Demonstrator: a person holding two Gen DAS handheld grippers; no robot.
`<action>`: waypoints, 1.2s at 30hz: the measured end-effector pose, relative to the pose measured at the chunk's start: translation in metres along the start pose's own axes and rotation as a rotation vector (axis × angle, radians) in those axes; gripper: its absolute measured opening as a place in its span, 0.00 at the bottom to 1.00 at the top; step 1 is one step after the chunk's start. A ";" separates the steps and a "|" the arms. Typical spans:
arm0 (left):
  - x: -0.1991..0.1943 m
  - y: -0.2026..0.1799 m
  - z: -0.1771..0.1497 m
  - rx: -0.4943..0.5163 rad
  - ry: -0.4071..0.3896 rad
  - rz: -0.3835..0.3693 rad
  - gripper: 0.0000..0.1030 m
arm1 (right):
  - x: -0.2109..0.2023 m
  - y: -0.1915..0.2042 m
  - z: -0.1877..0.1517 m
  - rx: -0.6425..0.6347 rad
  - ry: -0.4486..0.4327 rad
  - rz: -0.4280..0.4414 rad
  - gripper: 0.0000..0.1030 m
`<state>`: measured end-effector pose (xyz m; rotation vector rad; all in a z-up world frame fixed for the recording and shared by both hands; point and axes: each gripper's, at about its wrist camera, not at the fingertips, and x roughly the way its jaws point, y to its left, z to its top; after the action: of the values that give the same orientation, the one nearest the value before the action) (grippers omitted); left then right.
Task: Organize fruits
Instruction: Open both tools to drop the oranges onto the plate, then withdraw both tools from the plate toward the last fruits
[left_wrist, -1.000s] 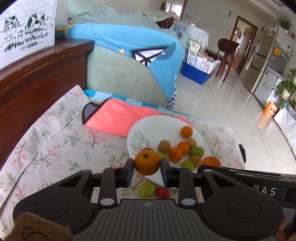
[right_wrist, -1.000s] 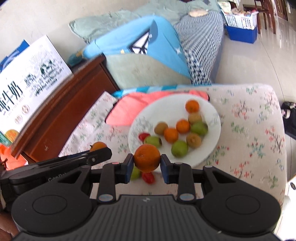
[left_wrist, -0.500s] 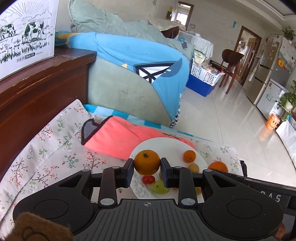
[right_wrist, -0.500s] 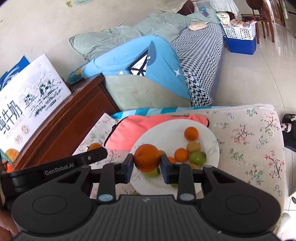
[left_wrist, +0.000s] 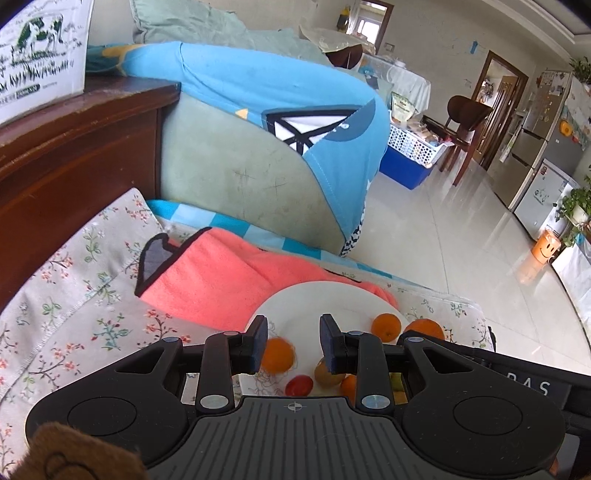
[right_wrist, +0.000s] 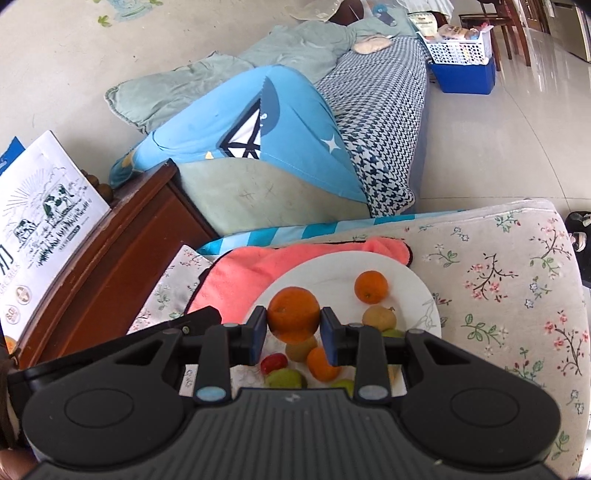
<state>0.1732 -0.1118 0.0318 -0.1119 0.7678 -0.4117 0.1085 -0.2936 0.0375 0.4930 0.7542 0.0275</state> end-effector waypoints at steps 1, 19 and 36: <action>0.004 0.001 0.000 -0.003 0.007 0.005 0.27 | 0.004 -0.001 0.000 0.006 0.005 -0.002 0.31; 0.016 0.007 -0.001 -0.070 0.056 0.006 0.29 | 0.047 -0.024 0.003 0.085 0.039 -0.040 0.33; -0.025 0.013 -0.006 -0.065 0.010 0.036 0.62 | 0.010 -0.002 -0.007 -0.015 0.034 -0.041 0.37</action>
<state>0.1572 -0.0894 0.0405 -0.1564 0.7919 -0.3537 0.1107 -0.2901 0.0256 0.4633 0.7963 0.0031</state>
